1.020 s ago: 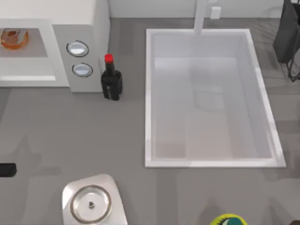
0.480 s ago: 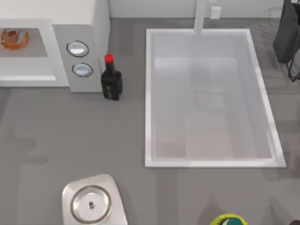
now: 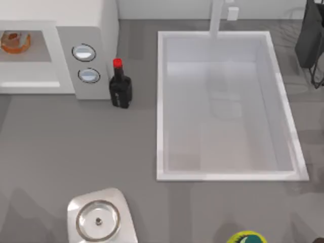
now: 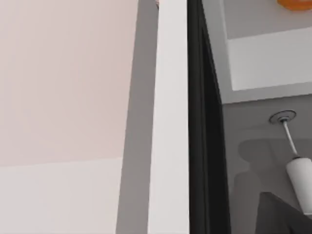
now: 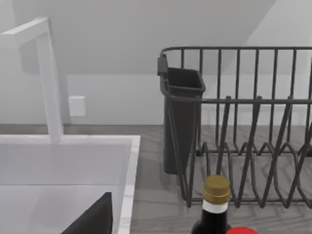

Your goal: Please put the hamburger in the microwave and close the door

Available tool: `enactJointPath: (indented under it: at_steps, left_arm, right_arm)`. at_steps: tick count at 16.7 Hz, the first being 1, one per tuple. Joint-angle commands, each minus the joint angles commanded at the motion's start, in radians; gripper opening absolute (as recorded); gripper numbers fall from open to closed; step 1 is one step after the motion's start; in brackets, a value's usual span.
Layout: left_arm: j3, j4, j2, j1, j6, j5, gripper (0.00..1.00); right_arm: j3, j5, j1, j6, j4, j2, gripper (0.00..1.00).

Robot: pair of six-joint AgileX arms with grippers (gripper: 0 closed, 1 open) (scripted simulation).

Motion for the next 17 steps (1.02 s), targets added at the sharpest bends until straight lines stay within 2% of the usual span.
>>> enactJointPath:
  at_steps: [4, 8, 11, 17]
  left_arm:
    - [0.282, -0.162, 0.368, 0.215, 0.174, 0.136, 0.0]
    - [0.483, -0.283, 0.63, 0.344, 0.289, 0.236, 0.0]
    - [0.556, -0.328, 0.72, 0.379, 0.329, 0.275, 0.0]
    - [0.558, -0.328, 0.727, 0.377, 0.333, 0.276, 0.0]
  right_arm:
    - [0.0, 0.0, 0.0, 0.0, 0.0, 0.0, 1.0]
    - [0.0, 0.0, 0.0, 0.0, 0.0, 0.0, 1.0]
    - [0.0, 0.0, 0.0, 0.0, 0.0, 0.0, 1.0]
    - [0.0, 0.0, 0.0, 0.0, 0.0, 0.0, 1.0]
